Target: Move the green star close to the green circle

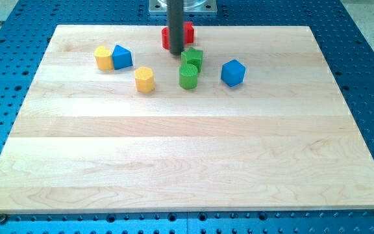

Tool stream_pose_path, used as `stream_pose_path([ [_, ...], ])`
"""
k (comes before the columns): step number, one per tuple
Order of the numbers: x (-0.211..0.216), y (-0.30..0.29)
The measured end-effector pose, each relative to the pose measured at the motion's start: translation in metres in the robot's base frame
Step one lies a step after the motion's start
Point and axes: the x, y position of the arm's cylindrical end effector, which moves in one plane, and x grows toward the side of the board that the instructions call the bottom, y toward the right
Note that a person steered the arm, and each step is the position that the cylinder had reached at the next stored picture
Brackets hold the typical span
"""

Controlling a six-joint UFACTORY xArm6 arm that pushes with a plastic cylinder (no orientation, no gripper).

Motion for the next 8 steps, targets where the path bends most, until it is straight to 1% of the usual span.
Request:
stream_pose_path([
  [1,0.053,0.008],
  [2,0.133,0.008],
  [3,0.137,0.005],
  [4,0.078,0.001],
  [5,0.051,0.035],
  [6,0.094,0.046],
  [7,0.172,0.047],
  [8,0.149,0.063],
])
